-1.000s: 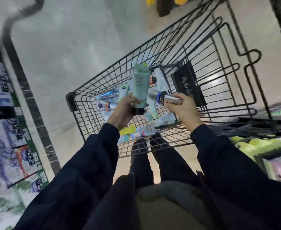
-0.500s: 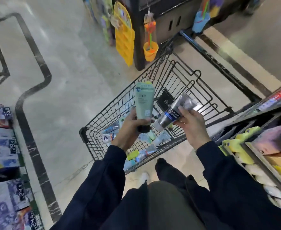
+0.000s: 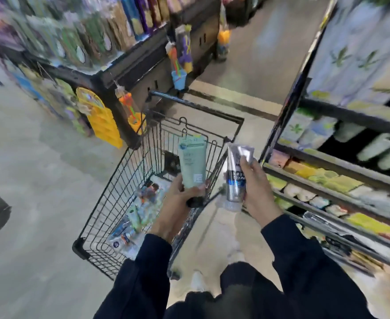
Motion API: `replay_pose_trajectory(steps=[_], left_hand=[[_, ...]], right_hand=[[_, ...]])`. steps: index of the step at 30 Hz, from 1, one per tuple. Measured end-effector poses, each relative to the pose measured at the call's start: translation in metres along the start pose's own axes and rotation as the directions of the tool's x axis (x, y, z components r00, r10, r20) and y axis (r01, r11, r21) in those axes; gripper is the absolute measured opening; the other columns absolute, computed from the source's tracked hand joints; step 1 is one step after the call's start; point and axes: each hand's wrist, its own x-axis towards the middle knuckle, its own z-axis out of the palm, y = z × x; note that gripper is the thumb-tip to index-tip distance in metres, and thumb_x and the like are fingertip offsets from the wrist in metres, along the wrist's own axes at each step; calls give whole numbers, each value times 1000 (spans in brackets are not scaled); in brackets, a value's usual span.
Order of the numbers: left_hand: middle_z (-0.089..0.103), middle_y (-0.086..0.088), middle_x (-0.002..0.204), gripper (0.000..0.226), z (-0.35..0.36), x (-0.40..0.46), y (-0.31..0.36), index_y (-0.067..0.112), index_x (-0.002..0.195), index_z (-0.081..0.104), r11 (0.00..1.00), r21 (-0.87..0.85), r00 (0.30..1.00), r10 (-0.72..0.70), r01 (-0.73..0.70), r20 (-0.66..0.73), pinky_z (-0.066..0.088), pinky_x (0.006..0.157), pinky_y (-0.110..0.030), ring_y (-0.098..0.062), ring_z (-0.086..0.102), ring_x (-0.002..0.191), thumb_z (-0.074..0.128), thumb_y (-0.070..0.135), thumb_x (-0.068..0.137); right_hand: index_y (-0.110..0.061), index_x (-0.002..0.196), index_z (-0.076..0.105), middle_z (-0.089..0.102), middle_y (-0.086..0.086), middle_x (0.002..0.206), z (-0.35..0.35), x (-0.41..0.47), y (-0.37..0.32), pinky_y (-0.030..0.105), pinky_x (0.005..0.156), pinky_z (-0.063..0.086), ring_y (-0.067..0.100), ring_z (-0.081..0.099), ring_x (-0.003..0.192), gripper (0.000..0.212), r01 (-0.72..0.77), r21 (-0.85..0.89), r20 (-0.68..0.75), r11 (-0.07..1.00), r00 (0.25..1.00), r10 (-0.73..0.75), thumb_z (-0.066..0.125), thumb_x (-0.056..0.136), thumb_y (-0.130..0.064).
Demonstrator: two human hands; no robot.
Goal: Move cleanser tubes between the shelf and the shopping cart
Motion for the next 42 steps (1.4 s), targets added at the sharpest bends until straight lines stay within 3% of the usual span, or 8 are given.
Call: replay_pose_trajectory(steps=[3,5,9,15,19,23,34,42], left_hand=[[74,-13,109,54,47,-5,-11,6,136,52,999,29,994,-37,34,98,57,75,-40,-29,72,95,70,-7,87],[73,-19,111,57,76,-7,-24,6,137,51,997,52,987,-61,53,149,57,69,-35,-32,72,95,72,-7,85],[69,-26,121,58,137,-10,-52,9,138,53,991,97,966,-114,94,232,56,76,-41,-41,67,105,71,-9,85],[68,-26,120,54,241,-33,-104,10,130,60,982,121,935,-178,147,308,57,69,-36,-33,69,94,77,9,79],[68,-21,112,72,292,-47,-142,7,136,54,973,141,921,-221,184,321,54,65,-35,-33,67,92,85,8,71],[68,-21,118,68,323,-51,-170,13,137,56,965,175,909,-246,196,335,53,70,-40,-35,67,99,82,2,75],[71,-9,123,57,348,-13,-189,20,136,59,955,261,947,-208,142,246,55,93,-49,-30,68,109,73,-3,86],[74,-1,120,51,364,68,-180,19,132,62,937,349,979,-94,26,180,57,90,-32,-20,70,111,79,7,85]], right_hand=[[-32,132,62,72,20,100,-51,-21,-10,53,73,44,43,70,78,61,21,34,-77,999,997,-18,73,83,-68],[-33,138,59,74,18,102,-83,-38,-22,53,74,45,41,67,78,60,28,56,-126,998,992,-20,72,87,-62],[-23,128,64,77,4,101,-153,-71,-41,46,80,53,26,71,74,33,50,123,-151,991,988,-31,72,96,-28],[-20,136,62,75,12,117,-273,-121,-42,46,95,55,31,74,104,60,94,21,-186,995,979,-89,77,84,7],[-30,142,57,72,11,127,-335,-146,-42,58,100,54,32,69,115,81,93,20,-208,995,974,-87,88,73,-2],[-26,140,57,72,13,127,-379,-159,-45,48,99,56,34,69,118,76,76,39,-215,996,974,-66,79,78,13],[-33,127,65,73,20,121,-414,-109,-66,58,105,52,40,68,117,71,82,65,-210,995,975,-66,78,76,15],[-23,132,61,73,21,118,-409,-53,-109,56,103,53,39,69,115,66,85,-5,-180,996,980,-84,75,81,15]])
